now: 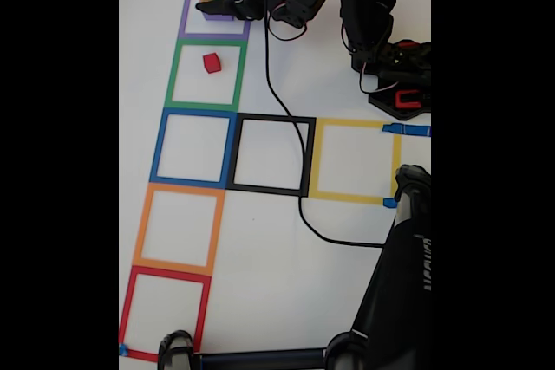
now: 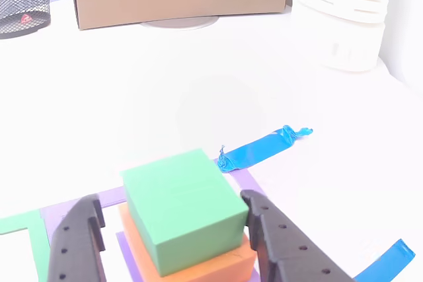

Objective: Tower of hanoi

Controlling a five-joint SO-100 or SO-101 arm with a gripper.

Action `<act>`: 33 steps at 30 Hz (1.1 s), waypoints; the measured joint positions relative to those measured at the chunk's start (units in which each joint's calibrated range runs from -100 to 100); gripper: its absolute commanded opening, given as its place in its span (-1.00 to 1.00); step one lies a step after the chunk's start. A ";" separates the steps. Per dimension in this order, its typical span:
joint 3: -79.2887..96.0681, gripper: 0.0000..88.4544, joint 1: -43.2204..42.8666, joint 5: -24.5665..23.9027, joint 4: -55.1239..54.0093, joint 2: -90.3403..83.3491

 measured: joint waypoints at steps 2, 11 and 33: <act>0.00 -0.64 -0.70 0.00 0.00 0.00; 0.00 -0.79 -1.87 -0.36 0.00 0.00; -0.09 -0.88 -4.45 -0.36 8.38 -6.42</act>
